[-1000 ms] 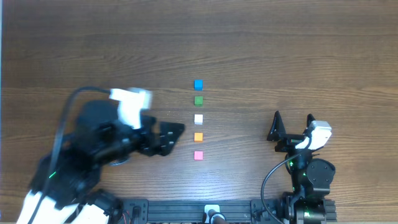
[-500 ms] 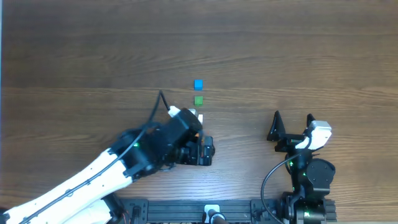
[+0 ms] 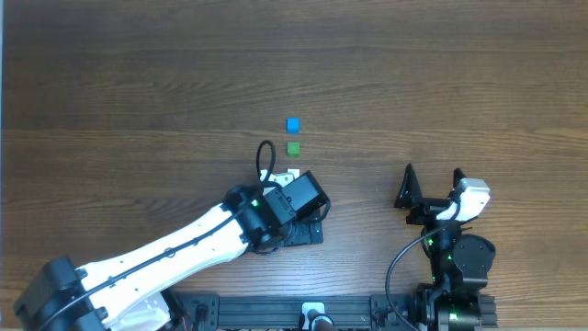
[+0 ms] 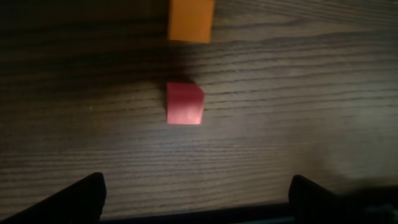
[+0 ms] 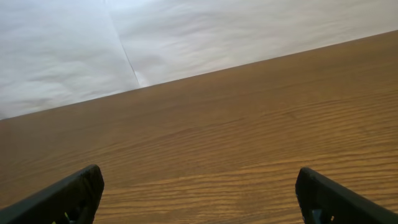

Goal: Stack Cubes

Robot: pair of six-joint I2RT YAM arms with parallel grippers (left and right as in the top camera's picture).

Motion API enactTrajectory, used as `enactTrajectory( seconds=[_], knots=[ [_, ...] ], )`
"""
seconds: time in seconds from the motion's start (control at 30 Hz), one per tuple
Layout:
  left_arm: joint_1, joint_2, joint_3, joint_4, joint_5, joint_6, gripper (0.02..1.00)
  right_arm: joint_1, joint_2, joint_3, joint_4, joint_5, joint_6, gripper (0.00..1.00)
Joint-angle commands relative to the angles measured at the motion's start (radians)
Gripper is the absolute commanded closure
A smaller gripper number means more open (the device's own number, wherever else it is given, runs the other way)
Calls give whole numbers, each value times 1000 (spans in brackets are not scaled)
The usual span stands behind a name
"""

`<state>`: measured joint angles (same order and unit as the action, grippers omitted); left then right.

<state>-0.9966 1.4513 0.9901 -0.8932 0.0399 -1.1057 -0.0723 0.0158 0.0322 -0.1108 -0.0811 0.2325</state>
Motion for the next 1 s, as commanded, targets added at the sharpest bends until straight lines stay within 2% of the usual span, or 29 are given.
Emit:
enactTrajectory(
  seconds=[0.03, 0.43, 1.0],
  knots=[
    [-3, 49, -9, 3, -19, -29, 84, 2, -10, -8, 3, -11, -2, 9],
    [-3, 107, -100, 152, -26, -29, 91, 2, -10, -8, 3, -11, -2, 9],
    [-3, 171, -125, 199, -66, -6, 130, 2, -10, -8, 3, -11, -2, 9]
  ],
)
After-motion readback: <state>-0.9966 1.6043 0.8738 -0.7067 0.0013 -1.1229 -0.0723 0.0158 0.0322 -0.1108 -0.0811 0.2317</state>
